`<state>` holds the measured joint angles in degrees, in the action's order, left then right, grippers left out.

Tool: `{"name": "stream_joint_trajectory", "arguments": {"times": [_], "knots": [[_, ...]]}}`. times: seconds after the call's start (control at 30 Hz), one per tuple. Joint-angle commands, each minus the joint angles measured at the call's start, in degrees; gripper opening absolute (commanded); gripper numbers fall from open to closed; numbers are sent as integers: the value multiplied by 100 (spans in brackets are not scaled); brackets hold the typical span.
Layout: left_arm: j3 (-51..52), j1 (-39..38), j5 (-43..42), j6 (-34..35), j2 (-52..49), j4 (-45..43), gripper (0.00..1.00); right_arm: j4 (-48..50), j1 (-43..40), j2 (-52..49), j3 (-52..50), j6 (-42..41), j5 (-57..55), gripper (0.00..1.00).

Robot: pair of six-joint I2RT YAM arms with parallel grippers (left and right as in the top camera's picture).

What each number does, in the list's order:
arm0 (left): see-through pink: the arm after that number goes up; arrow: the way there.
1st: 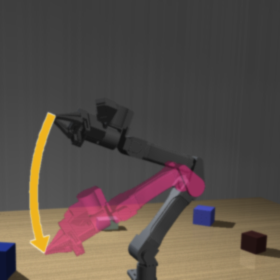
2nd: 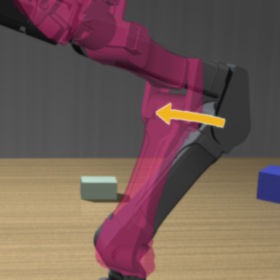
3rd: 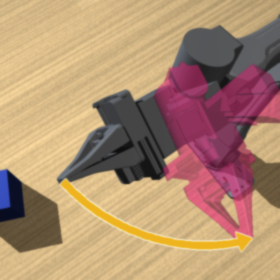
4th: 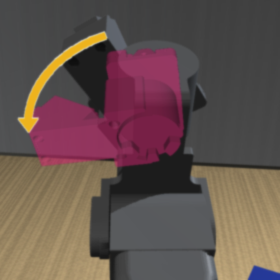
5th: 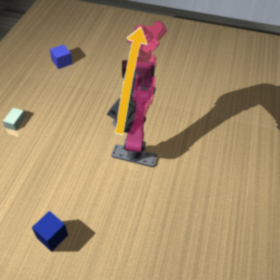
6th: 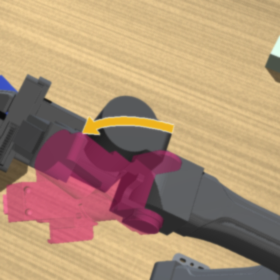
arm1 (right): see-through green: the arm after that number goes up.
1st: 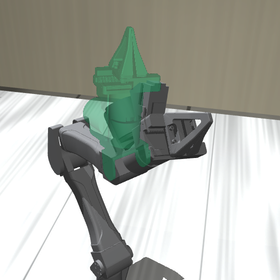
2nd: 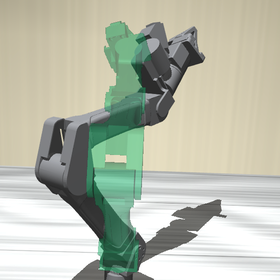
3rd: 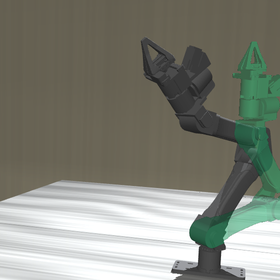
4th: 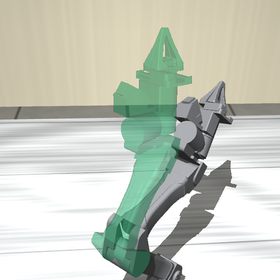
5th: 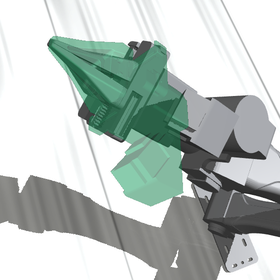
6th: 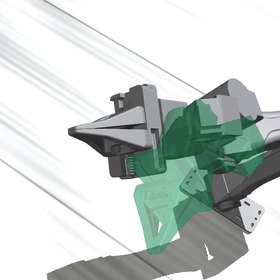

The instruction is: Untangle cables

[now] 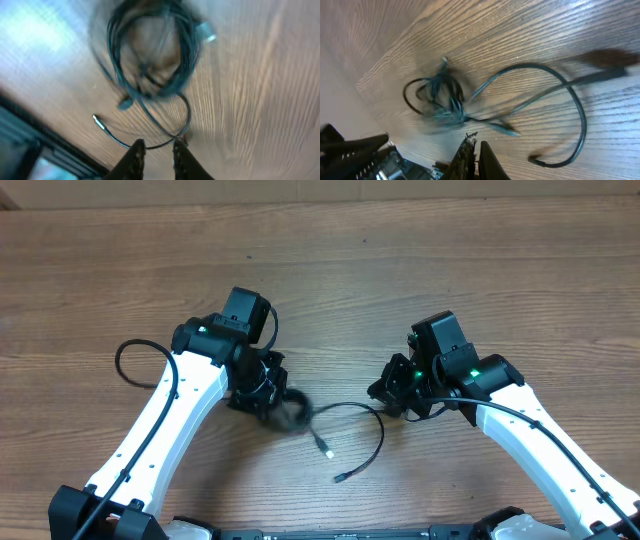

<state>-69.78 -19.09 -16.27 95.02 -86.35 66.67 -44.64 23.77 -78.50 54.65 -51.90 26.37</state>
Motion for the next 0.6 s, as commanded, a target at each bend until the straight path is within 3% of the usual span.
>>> {"name": "stream_joint_trajectory", "arguments": {"times": [0.0, 0.07, 0.1, 0.27, 0.4, 0.5, 0.57], "knots": [[-42, -4, -66, 1266, 111, 59, 23, 15, 28, -7, 122, -17, 28, 4], [-42, -4, 44, 1300, 107, 37, 24, 15, 28, -7, 122, -17, 28, 4], [-42, -4, 205, 1298, 98, 28, 30, 15, 28, -7, 122, -15, 28, 5], [-39, -11, 1226, 535, 55, 238, 100, 13, 28, -7, 122, -15, 4, 20], [-33, -13, 1436, -24, 9, 369, 100, 13, 28, -7, 122, -17, -146, 24], [-33, -57, 1606, -658, -81, -96, 76, 13, 28, -7, 122, -17, -149, 25], [-33, -142, 1759, -1329, -190, -601, 74, 11, 28, -7, 122, -15, -149, 26]]}}
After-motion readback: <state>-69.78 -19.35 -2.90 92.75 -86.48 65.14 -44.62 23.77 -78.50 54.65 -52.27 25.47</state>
